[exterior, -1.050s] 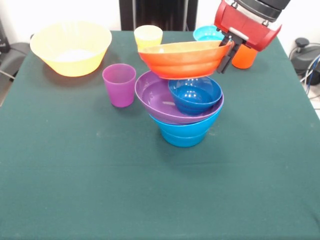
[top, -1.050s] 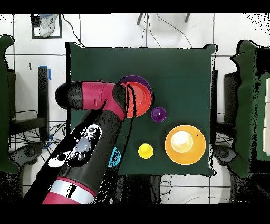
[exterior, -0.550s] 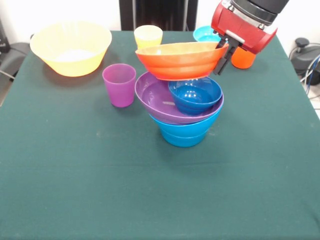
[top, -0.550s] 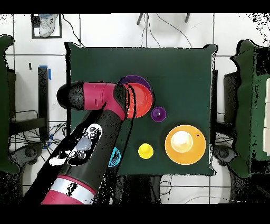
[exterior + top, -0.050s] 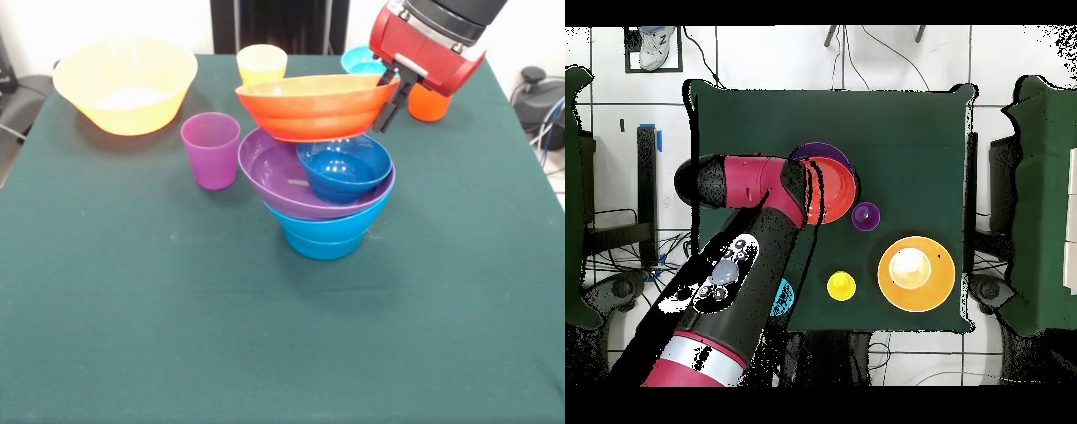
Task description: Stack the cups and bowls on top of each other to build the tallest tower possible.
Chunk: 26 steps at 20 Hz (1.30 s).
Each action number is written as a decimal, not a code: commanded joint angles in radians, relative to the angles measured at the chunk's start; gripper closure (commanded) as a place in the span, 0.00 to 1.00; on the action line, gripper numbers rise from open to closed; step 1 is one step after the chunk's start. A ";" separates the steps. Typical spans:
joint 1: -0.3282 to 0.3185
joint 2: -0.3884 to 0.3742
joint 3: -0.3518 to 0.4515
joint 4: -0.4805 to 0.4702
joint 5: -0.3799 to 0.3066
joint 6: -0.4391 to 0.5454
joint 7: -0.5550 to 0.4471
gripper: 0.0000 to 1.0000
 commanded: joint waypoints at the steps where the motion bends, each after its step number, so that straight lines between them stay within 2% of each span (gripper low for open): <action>1: 0.010 0.038 0.049 -0.054 0.028 -0.006 0.214 1.00; 13: 0.006 0.049 0.071 -0.048 0.071 -0.032 0.212 1.00; 26: 0.014 0.071 0.062 -0.063 0.091 0.005 0.202 1.00</action>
